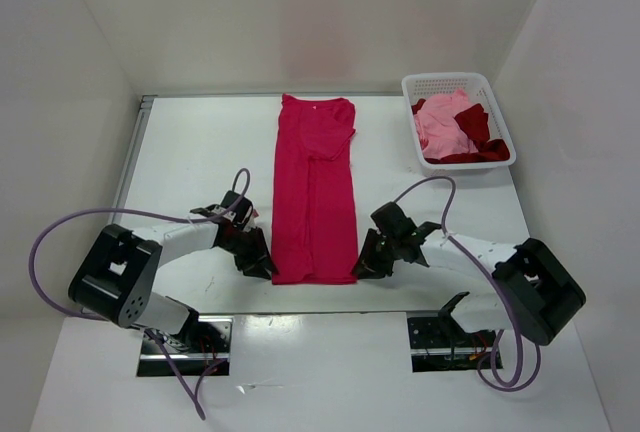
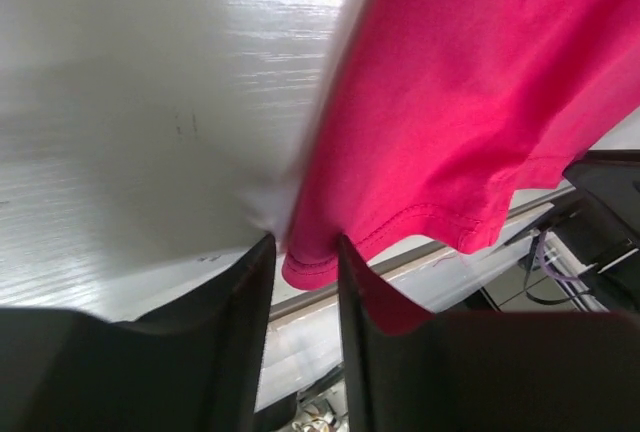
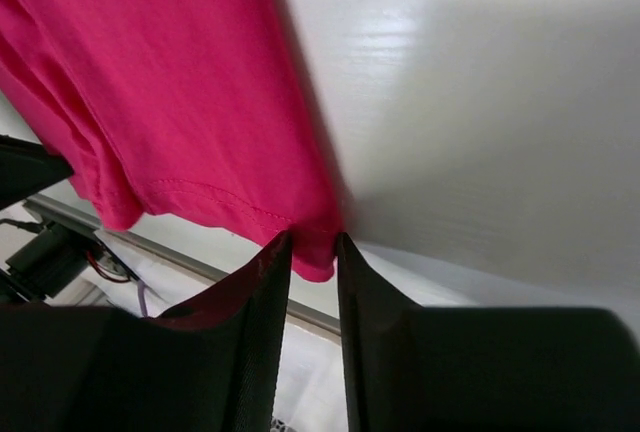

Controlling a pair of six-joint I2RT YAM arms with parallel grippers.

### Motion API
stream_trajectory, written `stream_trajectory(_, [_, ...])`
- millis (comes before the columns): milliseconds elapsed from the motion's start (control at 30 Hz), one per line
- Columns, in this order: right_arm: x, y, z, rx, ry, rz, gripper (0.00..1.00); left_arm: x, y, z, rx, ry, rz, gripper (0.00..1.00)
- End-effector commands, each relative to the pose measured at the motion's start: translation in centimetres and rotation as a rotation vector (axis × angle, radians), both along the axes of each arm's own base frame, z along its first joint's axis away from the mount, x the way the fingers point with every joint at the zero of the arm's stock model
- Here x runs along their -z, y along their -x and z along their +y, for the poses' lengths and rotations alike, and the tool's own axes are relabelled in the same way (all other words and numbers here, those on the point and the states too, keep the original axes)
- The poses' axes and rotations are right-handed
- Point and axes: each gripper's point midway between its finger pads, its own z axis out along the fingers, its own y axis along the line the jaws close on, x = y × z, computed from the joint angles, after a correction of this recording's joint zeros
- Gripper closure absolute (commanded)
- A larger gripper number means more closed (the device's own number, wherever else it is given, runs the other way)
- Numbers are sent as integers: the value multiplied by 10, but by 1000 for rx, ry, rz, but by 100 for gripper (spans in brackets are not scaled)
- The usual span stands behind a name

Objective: Fold and stack the t-shirts
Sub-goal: Grab the bottom of the folded rectangular tshirt with both arms, then fold the folded rectangular tshirt in 1/3 of the way

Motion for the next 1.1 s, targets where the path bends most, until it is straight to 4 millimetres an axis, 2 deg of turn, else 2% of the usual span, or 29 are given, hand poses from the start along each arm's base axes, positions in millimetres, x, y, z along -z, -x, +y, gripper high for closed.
stream_trajectory(0, [2, 4, 5, -13, -23, 0, 70, 8, 9, 4, 29, -19, 13, 63])
stream_trajectory(33, [4, 7, 6, -23, -16, 9, 74, 8, 9, 4, 29, -19, 13, 65])
stream_trajectory(67, [4, 7, 6, -24, -16, 9, 79, 9, 10, 3, 32, -12, 25, 72])
stream_trajectory(133, [3, 11, 9, -37, -22, 14, 90, 8, 11, 2, 42, -4, 24, 81])
stream_trajectory(200, [1, 19, 12, -61, -26, 17, 96, 5, 17, 1, 61, 2, 32, 95])
stream_trajectory(233, [-3, 23, 15, -62, -35, 21, 98, 5, 23, 3, 63, 5, 48, 98])
stream_trajectory(300, [-2, 41, 20, -69, -37, 59, 100, 3, 36, 7, 88, 13, 57, 100])
stream_trajectory(333, [-5, 57, 25, -113, -36, 72, 100, -4, 42, 5, 94, 35, 74, 100])
stream_trajectory(400, [-6, 78, 18, -134, -3, 120, 100, -19, 58, 4, 108, 64, 89, 100])
stream_trajectory(433, [-21, 79, 22, -146, -35, 90, 100, -24, 61, 6, 108, 65, 87, 100])
stream_trajectory(467, [-26, 81, 19, -138, -39, 93, 100, -37, 58, 4, 110, 83, 41, 100])
stream_trajectory(500, [-34, 76, 19, -127, -44, 60, 100, -45, 63, 7, 110, 78, 55, 100])
stream_trajectory(533, [-48, 70, 15, -114, -51, 42, 100, -59, 50, 5, 89, 93, 15, 100])
stream_trajectory(600, [-56, 55, 10, -93, -45, 16, 100, -77, 32, 7, 54, 108, -36, 100])
stream_trajectory(633, [-66, 35, 7, -78, -49, -31, 100, -83, 23, 5, 52, 106, -58, 100])
stream_trajectory(700, [-66, 13, 3, -65, -20, -56, 100, -98, -14, 4, 13, 123, -128, 100])
stream_trajectory(733, [-81, -7, 10, -65, -40, -109, 100, -100, -27, 5, -6, 127, -145, 100])
stream_trajectory(767, [-74, -28, 5, -64, 4, -129, 100, -94, -41, 6, -17, 119, -137, 100])
stream_trajectory(800, [-74, -43, 4, -64, 19, -150, 100, -95, -61, 6, -24, 127, -183, 100])
stream_trajectory(833, [-87, -65, 6, -81, 30, -213, 100, -93, -88, 10, -58, 104, -199, 100])
stream_trajectory(867, [-76, -88, 1, -52, 61, -204, 100, -96, -109, 9, -68, 115, -248, 100])
stream_trajectory(900, [-88, -110, 4, -43, 51, -246, 100, -97, -122, 7, -67, 120, -266, 100])
stream_trajectory(933, [-89, -123, 3, -38, 48, -256, 100, -110, -149, 8, -85, 116, -327, 100])
stream_trajectory(967, [-77, -142, -4, -24, 70, -248, 100, -98, -168, 7, -102, 94, -321, 100])
stream_trajectory(1000, [-84, -160, -4, -15, 68, -273, 100, -98, -178, 5, -102, 94, -323, 100])
stream_trajectory(1033, [-83, -170, -6, -13, 75, -277, 100, -86, -192, 2, -102, 93, -317, 100])
stream_trajectory(1067, [-77, -189, -11, -4, 91, -274, 100, -93, -211, 2, -110, 82, -352, 100])
